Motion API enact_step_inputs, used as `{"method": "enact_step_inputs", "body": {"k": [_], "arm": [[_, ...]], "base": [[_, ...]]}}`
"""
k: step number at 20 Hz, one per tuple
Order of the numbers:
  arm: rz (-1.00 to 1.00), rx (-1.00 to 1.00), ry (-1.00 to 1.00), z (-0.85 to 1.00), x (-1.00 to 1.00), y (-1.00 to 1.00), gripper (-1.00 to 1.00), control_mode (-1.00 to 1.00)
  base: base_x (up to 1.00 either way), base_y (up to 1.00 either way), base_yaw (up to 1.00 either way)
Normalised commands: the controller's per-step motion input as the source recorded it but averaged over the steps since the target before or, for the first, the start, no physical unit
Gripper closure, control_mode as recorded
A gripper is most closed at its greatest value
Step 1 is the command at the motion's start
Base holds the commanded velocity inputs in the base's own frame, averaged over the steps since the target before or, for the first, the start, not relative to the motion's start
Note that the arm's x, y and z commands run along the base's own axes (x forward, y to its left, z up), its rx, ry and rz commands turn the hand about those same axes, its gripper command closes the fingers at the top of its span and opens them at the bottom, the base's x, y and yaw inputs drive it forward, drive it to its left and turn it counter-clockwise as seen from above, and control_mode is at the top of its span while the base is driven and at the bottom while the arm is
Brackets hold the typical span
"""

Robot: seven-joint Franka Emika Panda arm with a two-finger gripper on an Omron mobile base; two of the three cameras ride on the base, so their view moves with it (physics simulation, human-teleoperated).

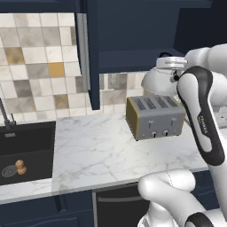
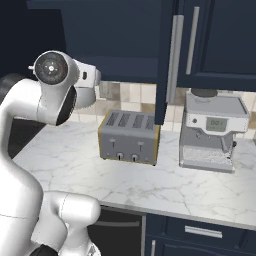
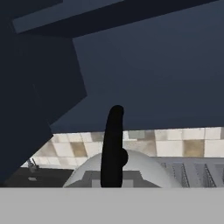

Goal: Open the cabinet, pick the kettle from the cabinet, and place it in the sink.

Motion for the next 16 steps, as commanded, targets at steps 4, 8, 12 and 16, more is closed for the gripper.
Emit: {"method": "enact_step_inputs", "body": {"k": [4,8,12,16], "arm": [[0.18,0.00,0.00,-0.07,-0.46,0.01,1.00,-1.00],[0.17,0.00,0.00,-0.18,-0.29,0.09,1.00,-1.00],[0.20,0.00,0.00,-0.24,-0.20,0.09,1.00,-1.00],[0.24,0.00,-0.01,-0.25,-0.02,0.10,1.00,-1.00]], "base": [[0.00,0.00,0.00],[0.00,0.00,0.00],[0.00,0.00,0.00],[0.00,0.00,0.00]]}}
